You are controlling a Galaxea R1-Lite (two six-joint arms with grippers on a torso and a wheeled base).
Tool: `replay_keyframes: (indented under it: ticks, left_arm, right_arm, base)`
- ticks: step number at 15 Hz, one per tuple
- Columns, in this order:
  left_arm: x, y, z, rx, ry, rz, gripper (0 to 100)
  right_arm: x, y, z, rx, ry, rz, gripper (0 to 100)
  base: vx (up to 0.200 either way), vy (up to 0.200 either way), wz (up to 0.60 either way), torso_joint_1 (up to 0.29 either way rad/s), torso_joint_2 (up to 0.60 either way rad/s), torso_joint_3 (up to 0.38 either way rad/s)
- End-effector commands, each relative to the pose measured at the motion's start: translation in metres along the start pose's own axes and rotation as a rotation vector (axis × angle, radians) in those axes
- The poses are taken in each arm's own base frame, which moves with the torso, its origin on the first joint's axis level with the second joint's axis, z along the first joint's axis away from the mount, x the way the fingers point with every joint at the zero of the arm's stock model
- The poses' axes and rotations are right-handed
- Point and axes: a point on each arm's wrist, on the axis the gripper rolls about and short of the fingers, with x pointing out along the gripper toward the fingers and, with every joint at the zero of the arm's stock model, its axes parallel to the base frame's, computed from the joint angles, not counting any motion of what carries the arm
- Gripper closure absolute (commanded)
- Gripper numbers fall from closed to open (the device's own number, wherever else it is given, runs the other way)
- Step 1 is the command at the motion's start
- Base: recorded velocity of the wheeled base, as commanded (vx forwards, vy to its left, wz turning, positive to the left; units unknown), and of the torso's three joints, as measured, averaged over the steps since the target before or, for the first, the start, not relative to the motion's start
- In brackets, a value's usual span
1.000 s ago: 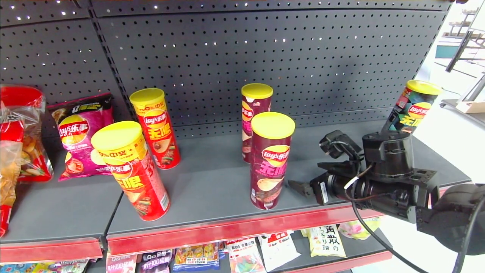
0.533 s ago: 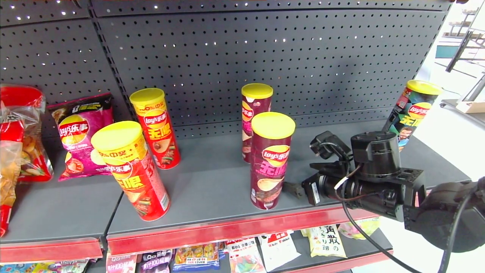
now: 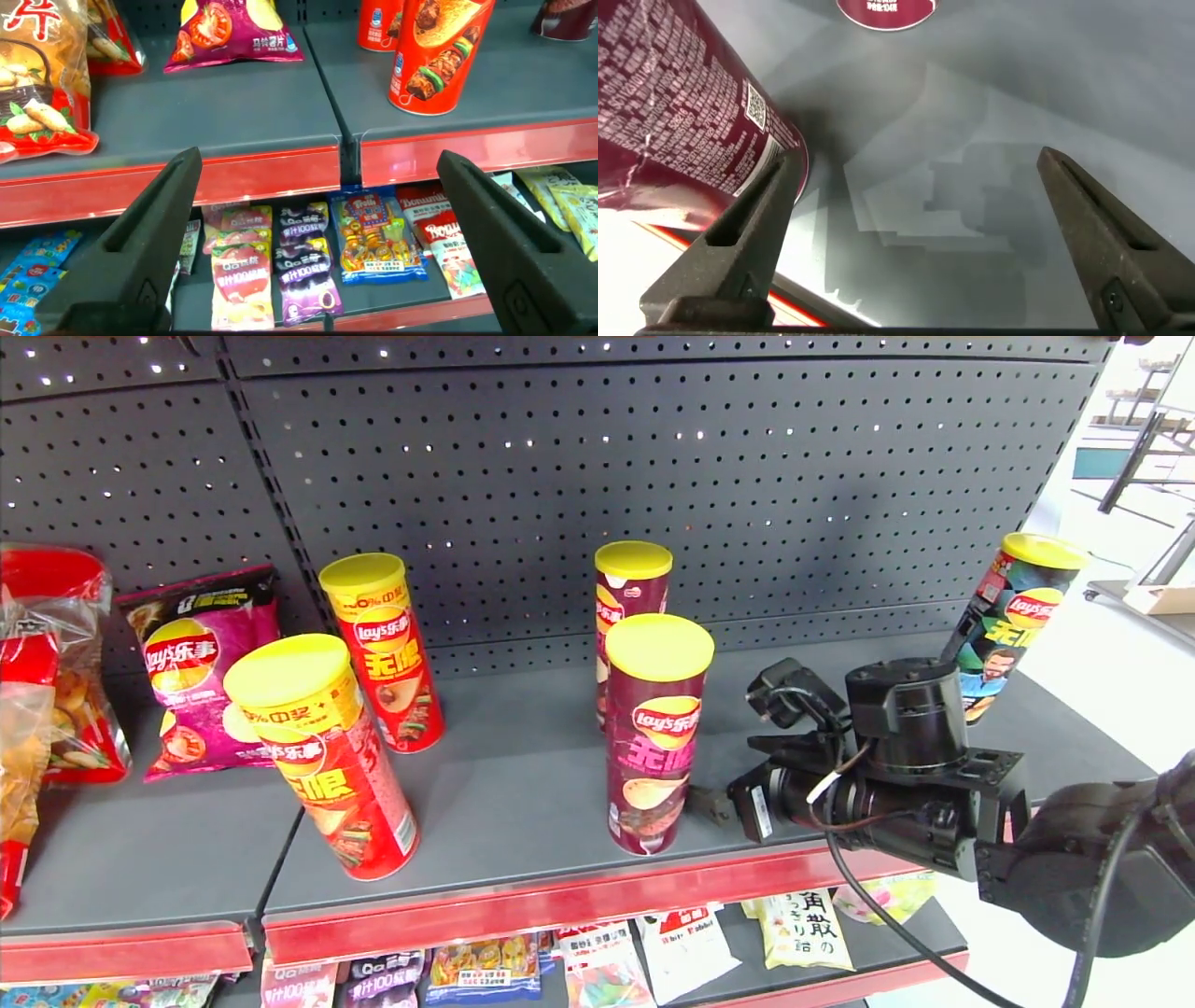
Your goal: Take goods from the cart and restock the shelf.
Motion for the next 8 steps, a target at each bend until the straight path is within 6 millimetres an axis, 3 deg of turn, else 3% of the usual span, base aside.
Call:
replay_keyframes:
  ticks: [1, 8]
  left_arm:
    - [0.0000, 0.0000, 0.0000, 0.000, 0.002, 0.000, 0]
    - [0.0000, 0.0000, 0.0000, 0.002, 0.002, 0.000, 0]
  right_arm:
    - [0.0004, 0.0025, 0.0013, -0.003, -0.005, 0.007, 0]
    - [0.0019, 0.0058, 0.0041, -0.008, -0.013, 0.016, 0]
  base:
    - [0.000, 0.000, 0.00, 0.000, 0.00, 0.000]
    - [0.000, 0.000, 0.00, 0.000, 0.00, 0.000]
